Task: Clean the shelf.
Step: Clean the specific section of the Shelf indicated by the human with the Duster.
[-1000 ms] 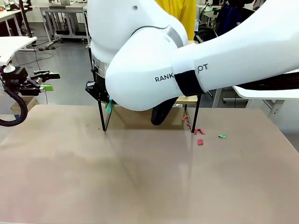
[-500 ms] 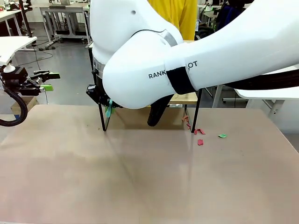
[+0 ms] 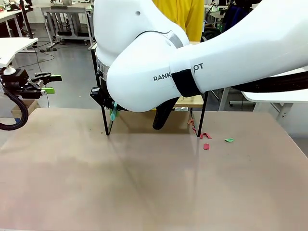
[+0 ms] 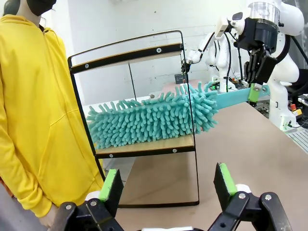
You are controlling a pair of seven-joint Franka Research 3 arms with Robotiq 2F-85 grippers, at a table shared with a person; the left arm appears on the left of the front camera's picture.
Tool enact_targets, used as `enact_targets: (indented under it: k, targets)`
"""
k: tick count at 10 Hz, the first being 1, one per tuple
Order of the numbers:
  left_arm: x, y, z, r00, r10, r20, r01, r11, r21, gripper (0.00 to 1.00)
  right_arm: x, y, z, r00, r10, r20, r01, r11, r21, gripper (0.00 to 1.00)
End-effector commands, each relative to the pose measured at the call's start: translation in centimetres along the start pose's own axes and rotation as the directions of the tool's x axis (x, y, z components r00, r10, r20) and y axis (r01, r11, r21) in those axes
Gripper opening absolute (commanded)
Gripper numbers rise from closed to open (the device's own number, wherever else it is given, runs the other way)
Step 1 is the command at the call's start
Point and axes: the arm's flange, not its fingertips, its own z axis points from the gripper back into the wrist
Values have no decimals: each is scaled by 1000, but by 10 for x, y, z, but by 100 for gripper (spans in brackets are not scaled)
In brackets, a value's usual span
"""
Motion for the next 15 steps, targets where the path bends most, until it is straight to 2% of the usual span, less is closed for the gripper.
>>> enact_targets:
  k: [1,3,6,9,10,11,12,14,15]
  targets:
    - [4,-3,0,1000,-4,1,4,1000,3,100,13,-29,9,999,-43,-7,43,999,-32,13]
    - [4,-3,0,1000,-4,1,4,1000,3,100,28,-69,20,993,-113,-18,112,991,-76,13]
    - [4,-3,0,1000,-4,1,4,1000,3,100,50,-150,35,968,-247,-39,237,955,-177,13]
    - [4,-3,0,1000,-4,1,4,1000,3,100,53,-224,62,966,-258,-25,239,924,-297,13]
    - [4,-3,0,1000,-4,1,4,1000,3,100,49,-233,74,973,-228,-24,210,931,-299,13]
    - [4,-3,0,1000,-4,1,4,1000,3,100,42,-224,84,988,-149,-50,138,974,-178,13]
    - [4,-3,0,1000,-4,1,4,1000,3,100,59,-219,61,970,-244,-3,233,929,-287,13]
    - [4,-3,0,1000,-4,1,4,1000,3,100,59,-219,61,970,-244,-3,233,929,-287,13]
    - [4,-3,0,1000,-4,1,4,1000,3,100,53,-217,71,981,-195,-12,185,947,-263,13]
